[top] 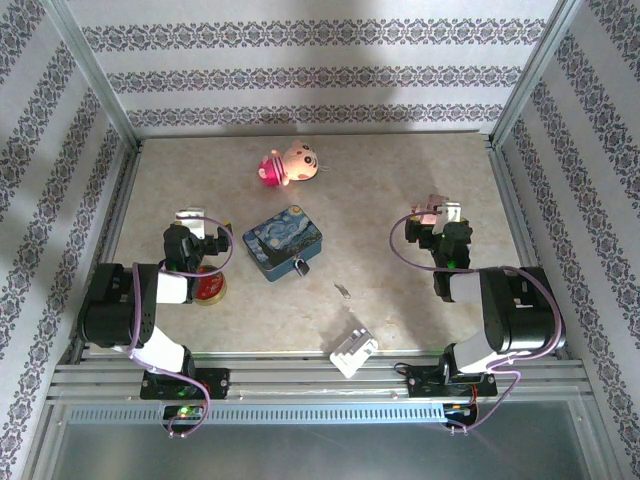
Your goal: Unlock the padlock with the key
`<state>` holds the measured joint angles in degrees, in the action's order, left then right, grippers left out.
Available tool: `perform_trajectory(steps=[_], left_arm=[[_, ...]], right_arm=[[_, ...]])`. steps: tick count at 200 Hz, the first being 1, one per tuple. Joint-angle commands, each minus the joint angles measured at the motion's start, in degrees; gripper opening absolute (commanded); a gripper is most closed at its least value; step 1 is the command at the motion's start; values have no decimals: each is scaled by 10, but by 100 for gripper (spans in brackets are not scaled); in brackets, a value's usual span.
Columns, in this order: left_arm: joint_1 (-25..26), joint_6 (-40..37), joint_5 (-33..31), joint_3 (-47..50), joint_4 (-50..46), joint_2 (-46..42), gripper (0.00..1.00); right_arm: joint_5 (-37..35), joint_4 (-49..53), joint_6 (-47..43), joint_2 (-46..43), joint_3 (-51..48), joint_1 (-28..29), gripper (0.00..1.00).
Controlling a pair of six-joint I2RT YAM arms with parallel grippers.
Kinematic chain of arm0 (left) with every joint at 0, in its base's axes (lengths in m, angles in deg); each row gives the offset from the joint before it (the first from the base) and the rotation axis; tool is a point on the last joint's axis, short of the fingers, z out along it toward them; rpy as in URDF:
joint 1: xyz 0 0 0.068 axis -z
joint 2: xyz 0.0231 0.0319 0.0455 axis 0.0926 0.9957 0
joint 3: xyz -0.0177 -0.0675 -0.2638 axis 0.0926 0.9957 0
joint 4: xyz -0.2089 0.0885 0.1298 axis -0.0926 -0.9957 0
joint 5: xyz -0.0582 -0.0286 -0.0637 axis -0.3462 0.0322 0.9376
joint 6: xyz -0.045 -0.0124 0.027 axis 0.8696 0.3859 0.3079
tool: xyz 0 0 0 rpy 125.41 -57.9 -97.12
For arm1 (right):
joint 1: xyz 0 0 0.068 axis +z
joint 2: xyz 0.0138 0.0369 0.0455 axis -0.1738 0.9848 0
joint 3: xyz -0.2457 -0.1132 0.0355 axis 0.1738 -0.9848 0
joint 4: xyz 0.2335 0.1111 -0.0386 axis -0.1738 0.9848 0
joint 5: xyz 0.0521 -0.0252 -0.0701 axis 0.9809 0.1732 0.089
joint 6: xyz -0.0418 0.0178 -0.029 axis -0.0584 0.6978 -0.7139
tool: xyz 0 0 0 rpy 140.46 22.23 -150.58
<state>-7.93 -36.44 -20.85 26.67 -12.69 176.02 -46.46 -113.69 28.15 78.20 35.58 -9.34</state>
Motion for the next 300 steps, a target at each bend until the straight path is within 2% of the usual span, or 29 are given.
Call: perform_trajectory(steps=[1, 36, 65, 104, 127, 148, 178, 226, 258, 300], left_arm=[[3, 9, -18, -10, -50, -60, 99], [3, 34, -51, -9, -119, -144, 99], [3, 72, -63, -13, -177, -216, 99], [9, 115, -25, -58, -308, -314, 99], [36, 133, -14, -76, -346, -358, 99], [90, 124, -45, -93, -376, -386, 99], [186, 110, -91, -109, -391, -389, 99], [286, 130, -108, -141, -380, -336, 99], [303, 161, -117, -143, -354, -306, 99], [304, 193, -151, -124, -332, -301, 99]], right_arm=[[-31, 14, -2, -34, 7, 5, 98], [-59, 84, 15, -85, 20, 6, 98], [-74, 204, 35, -144, 44, 12, 98], [-97, 346, 67, -226, 67, 32, 98], [-99, 428, 95, -266, 82, 48, 94], [-96, 496, 126, -297, 93, 68, 90], [-103, 578, 163, -324, 107, 109, 86], [-166, 691, 221, -334, 128, 224, 81], [-183, 757, 277, -320, 138, 295, 75], [-139, 788, 350, -280, 138, 355, 67]])
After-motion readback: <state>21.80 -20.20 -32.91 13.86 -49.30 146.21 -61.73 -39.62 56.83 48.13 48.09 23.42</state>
